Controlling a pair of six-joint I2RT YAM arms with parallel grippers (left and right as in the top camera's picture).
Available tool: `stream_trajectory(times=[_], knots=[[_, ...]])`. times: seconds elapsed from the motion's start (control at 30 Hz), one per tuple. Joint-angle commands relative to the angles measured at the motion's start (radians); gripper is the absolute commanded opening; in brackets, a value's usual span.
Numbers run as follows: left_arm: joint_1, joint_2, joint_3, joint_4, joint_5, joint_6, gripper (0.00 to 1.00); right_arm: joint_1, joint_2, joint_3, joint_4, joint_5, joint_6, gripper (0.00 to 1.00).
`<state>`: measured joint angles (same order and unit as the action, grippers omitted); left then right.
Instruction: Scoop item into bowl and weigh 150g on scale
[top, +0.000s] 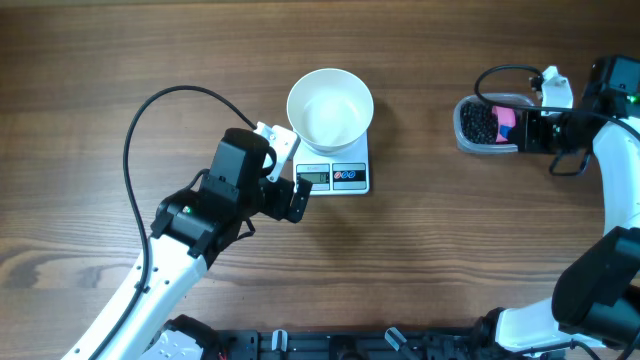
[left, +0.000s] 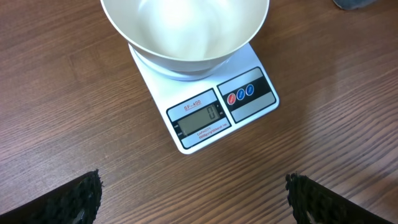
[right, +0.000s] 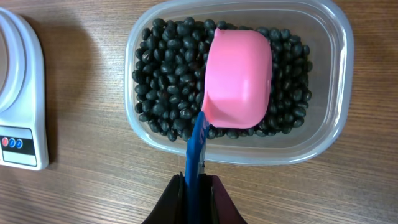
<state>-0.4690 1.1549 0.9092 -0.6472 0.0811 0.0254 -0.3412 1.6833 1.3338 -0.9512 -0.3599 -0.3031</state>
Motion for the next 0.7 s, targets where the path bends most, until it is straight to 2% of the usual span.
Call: stream_trajectory(times=[0.0, 0.67], knots=[[0.001, -0.010, 0.001, 0.000, 0.019, 0.020, 1.00, 0.005, 0.021, -0.004, -0.039, -0.089, -0.016, 0.04], [0.001, -0.010, 0.001, 0.000, 0.019, 0.020, 1.00, -0.049, 0.022, -0.006, -0.026, -0.090, 0.019, 0.04]])
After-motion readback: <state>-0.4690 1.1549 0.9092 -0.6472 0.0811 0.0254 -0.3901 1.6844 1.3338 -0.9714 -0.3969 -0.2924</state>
